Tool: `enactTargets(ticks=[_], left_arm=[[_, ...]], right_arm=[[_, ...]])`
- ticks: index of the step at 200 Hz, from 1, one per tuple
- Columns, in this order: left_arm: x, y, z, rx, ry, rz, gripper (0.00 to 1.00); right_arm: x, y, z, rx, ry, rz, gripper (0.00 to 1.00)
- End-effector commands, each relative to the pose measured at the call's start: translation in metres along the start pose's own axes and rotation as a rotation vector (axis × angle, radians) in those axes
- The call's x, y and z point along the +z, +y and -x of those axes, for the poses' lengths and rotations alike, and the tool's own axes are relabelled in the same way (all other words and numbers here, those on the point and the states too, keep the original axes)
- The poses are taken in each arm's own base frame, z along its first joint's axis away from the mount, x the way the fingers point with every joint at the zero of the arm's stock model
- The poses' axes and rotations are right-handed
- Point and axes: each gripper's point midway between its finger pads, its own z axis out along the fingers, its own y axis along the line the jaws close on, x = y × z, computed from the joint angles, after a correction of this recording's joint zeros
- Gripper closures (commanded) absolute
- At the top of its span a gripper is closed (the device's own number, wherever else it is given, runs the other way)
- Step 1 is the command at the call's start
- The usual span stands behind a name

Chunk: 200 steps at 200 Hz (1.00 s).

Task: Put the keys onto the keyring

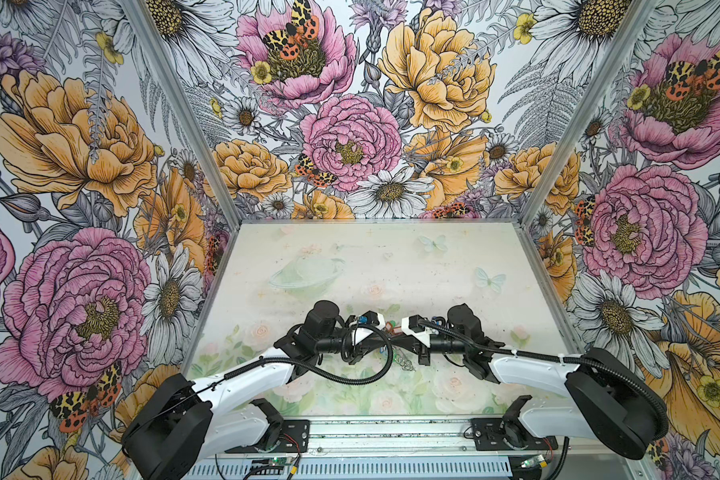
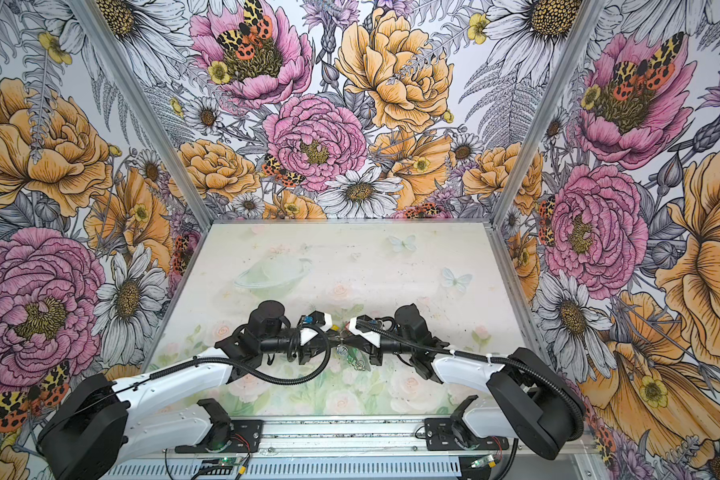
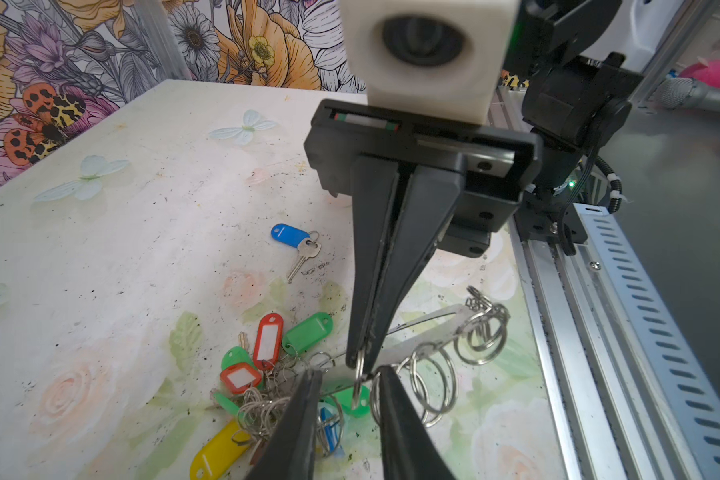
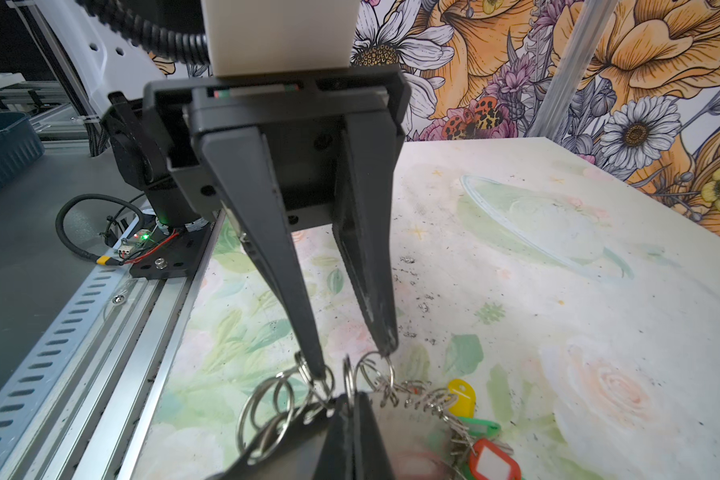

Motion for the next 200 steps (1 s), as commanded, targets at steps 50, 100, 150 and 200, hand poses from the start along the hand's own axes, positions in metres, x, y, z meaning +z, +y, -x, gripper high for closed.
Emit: enactTargets(ticks=[50,100,150,200], left_arm=[[0.007,-0.007,-0.017,-0.068,0.016,0.020,0.69],[0.007,0.003,-0.018,-0.098,0.019,0.059,0.73],[-0.009,0.009,-0.003,-0.137,-0.053,0.141,0.59],[-0.015,0.025,0.011,-0.288,-0.109,0.218,0.57]], right_arm=[[-0.002,-0.004,0.018,-0.057,-0.089,-0.034,1.00],[-0.002,0.003,0.005,0.012,-0.055,-0.006,1.00],[-0.001,0.000,-0.001,0.127,-0.016,-0.031,1.00],[0.004,0.001,-0.009,0.140,0.030,-0.077,1.00]])
